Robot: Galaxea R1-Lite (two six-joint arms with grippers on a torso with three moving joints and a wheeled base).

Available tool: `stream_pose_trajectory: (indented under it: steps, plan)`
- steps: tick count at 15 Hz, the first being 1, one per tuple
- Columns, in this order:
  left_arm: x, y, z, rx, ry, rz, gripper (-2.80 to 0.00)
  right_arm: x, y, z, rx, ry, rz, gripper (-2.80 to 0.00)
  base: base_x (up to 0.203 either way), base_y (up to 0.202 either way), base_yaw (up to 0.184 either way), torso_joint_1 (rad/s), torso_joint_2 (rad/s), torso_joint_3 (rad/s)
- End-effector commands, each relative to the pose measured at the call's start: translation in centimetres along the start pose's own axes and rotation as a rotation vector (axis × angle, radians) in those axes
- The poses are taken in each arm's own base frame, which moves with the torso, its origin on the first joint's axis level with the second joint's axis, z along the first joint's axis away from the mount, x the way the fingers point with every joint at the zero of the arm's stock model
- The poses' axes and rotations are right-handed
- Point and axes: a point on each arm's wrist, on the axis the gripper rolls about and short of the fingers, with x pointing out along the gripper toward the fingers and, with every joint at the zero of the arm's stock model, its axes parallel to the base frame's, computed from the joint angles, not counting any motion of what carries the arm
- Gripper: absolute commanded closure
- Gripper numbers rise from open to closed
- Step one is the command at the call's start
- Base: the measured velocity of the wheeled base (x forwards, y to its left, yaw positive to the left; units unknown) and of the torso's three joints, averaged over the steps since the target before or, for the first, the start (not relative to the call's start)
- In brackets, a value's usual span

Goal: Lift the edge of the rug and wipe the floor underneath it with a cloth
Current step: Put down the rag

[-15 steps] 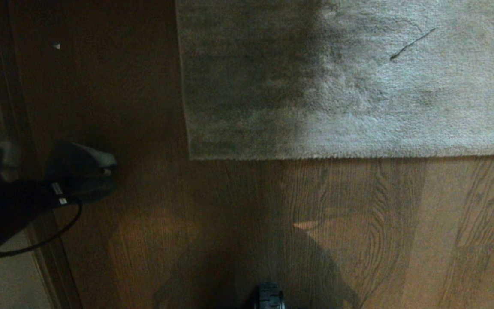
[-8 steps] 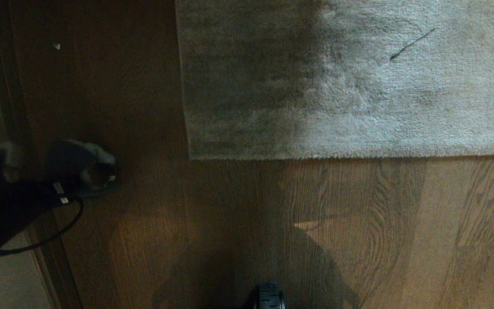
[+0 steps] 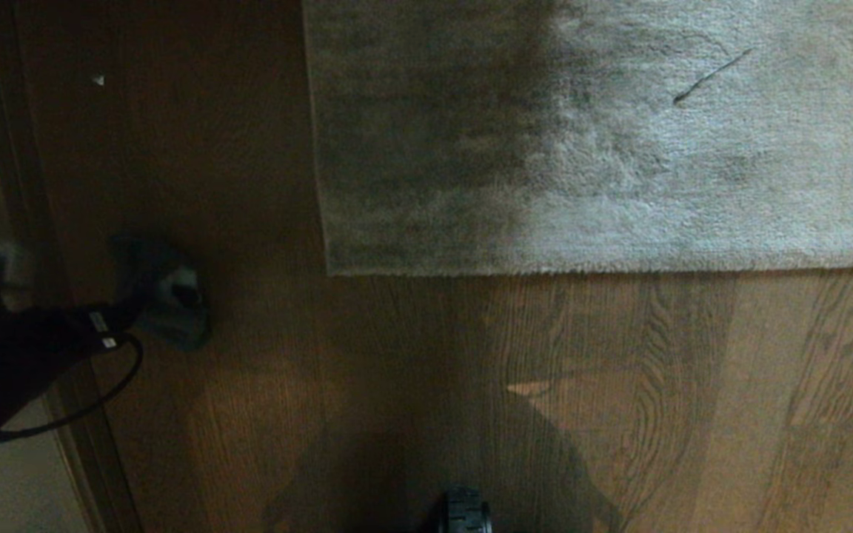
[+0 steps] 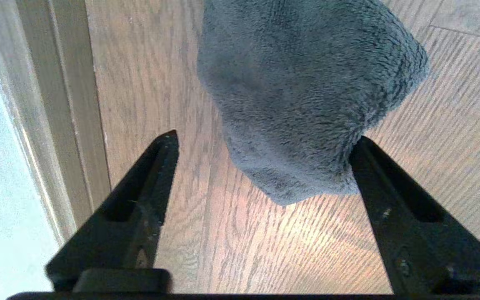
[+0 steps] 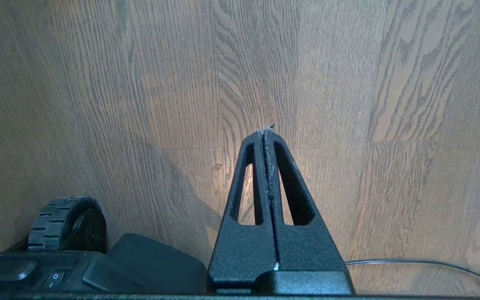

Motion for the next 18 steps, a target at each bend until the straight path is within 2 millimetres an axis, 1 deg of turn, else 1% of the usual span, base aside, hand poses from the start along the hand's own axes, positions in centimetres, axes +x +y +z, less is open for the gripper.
stream_pose_trajectory:
  steps: [1, 7, 11, 15, 18]
  plan:
    - [0.0, 0.0, 0.1, -0.001, -0.008, -0.002, -2.8, 0.0, 0.0, 0.0, 0.0, 0.001, 0.001, 0.0, 0.0, 0.0, 0.0, 0.0, 0.0, 0.0]
    - [-1.6, 0.1, -1.2, 0.001, -0.006, -0.005, -2.8, 0.0, 0.0, 0.0, 0.0, 0.001, 0.001, 0.0, 0.0, 0.0, 0.0, 0.0, 0.0, 0.0]
    - [-3.7, 0.0, -2.0, 0.001, 0.007, -0.014, -2.8, 0.0, 0.0, 0.0, 0.0, 0.001, -0.001, 0.0, 0.0, 0.0, 0.0, 0.0, 0.0, 0.0]
    - [-5.3, 0.0, -2.2, 0.002, -0.002, -0.016, -2.8, 0.0, 0.0, 0.0, 0.0, 0.001, 0.0, 0.0, 0.0, 0.0, 0.0, 0.0, 0.0, 0.0]
    - [-6.7, 0.0, -2.9, 0.001, 0.013, -0.015, -2.8, 0.0, 0.0, 0.0, 0.0, 0.001, -0.001, 0.0, 0.0, 0.0, 0.0, 0.0, 0.0, 0.0]
